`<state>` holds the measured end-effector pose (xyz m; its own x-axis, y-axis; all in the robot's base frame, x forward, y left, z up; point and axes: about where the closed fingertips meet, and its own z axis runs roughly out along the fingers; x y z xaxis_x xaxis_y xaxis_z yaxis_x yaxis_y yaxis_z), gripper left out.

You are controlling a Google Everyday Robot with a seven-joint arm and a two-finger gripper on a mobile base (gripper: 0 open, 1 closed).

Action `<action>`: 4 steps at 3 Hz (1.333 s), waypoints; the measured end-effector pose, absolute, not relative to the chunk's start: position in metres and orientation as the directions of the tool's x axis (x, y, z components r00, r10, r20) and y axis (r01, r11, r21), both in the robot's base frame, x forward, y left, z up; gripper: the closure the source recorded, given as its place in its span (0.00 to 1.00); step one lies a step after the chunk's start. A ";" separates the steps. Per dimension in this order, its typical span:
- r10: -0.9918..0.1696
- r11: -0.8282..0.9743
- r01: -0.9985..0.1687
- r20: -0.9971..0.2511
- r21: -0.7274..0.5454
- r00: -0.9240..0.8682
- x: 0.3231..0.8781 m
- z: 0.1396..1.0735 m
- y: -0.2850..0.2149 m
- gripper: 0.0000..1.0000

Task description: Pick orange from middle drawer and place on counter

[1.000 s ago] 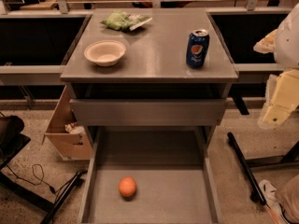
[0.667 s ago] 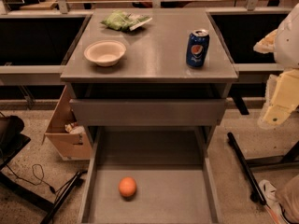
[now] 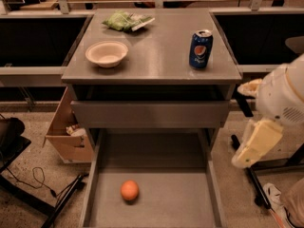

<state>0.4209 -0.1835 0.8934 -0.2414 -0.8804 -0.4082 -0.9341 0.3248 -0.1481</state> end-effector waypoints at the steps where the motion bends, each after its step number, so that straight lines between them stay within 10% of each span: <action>1: -0.794 0.360 -0.931 -0.544 -0.061 -0.272 0.399 0.827 -0.157 0.00; 4: -0.682 0.467 -0.881 -0.665 -0.075 -0.305 0.421 0.721 -0.118 0.00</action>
Offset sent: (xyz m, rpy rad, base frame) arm 0.0393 0.0740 -0.2347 0.4503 -0.2068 -0.2383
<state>0.4210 -0.1176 0.7209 -0.3046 -0.6815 -0.6654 -0.8812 0.4667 -0.0746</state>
